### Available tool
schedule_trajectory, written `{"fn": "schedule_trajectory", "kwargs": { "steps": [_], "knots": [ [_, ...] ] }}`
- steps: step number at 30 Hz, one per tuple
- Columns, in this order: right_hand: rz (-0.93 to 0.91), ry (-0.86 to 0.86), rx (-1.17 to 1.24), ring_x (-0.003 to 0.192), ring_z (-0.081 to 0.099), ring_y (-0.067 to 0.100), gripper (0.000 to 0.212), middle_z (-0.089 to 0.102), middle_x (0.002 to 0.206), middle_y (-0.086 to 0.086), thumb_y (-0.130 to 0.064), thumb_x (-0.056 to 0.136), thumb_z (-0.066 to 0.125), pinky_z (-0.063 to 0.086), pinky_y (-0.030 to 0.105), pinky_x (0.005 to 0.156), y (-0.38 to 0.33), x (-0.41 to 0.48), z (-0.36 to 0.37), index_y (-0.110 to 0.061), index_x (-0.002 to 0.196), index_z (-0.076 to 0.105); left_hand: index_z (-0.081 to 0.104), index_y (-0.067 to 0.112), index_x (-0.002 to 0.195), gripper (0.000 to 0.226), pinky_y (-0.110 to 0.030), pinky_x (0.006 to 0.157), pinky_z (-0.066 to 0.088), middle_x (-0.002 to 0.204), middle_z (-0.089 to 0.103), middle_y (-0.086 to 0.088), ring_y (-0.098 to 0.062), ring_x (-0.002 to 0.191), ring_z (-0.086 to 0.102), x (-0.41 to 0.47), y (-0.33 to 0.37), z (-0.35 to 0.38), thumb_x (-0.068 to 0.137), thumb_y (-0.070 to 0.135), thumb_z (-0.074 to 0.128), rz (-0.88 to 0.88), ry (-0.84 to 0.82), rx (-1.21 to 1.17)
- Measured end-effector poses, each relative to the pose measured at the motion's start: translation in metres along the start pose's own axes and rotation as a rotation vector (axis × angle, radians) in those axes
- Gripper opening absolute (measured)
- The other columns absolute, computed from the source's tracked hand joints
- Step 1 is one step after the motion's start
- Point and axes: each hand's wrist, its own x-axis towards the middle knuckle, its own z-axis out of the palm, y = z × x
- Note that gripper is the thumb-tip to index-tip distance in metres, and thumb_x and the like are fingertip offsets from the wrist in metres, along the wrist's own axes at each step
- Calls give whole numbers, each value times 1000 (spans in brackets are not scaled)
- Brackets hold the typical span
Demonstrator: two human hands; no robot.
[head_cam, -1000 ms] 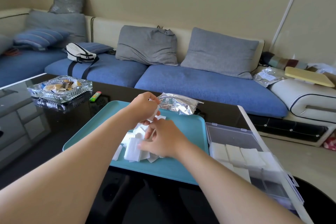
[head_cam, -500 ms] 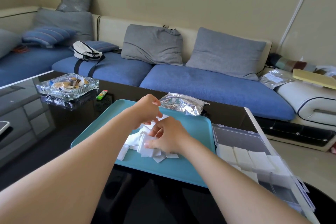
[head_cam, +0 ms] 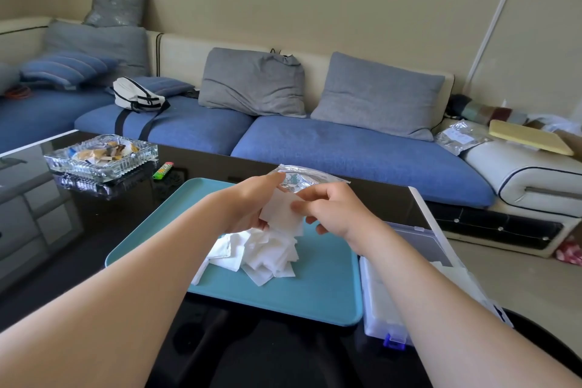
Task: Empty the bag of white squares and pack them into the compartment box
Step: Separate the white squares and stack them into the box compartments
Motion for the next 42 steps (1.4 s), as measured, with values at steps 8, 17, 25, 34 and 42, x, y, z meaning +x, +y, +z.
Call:
{"fn": "schedule_trajectory", "kwargs": {
  "steps": [8,17,25,34,42],
  "knots": [
    [-68,68,-17,65,64,11,6,75,86,4,-26,96,78,50,28,57,4,1,-3,-27,99,73,60,2,134,59,-38,79,50,111,70,-18,-29,93,64,2,-1,10,113,45,26,7,-76,-32],
    [-132,186,-105,65,61,9,7,72,80,-7,-41,90,80,52,28,62,5,2,-1,-36,95,79,68,10,80,34,-31,65,45,66,62,-1,-16,61,58,-5,4,21,99,5,40,62,-79,57],
    [26,100,37,68,78,24,39,79,88,14,-2,80,77,67,44,81,7,6,2,-20,114,68,67,3,116,23,-46,81,59,108,72,-16,-32,93,66,8,1,18,100,7,51,160,124,-90],
    [-23,344,27,85,77,26,24,79,86,-1,-10,91,63,63,45,84,6,6,-4,-26,88,80,63,2,115,21,-52,95,59,106,68,-19,-32,89,70,6,1,15,100,-4,51,118,163,-154],
    [-159,172,80,82,77,11,20,81,89,-2,-9,87,85,61,30,85,-3,-4,-13,-21,102,80,55,-4,135,53,-46,89,60,121,67,-26,-40,97,69,-3,6,14,86,1,35,10,-88,-313]
  ]
}}
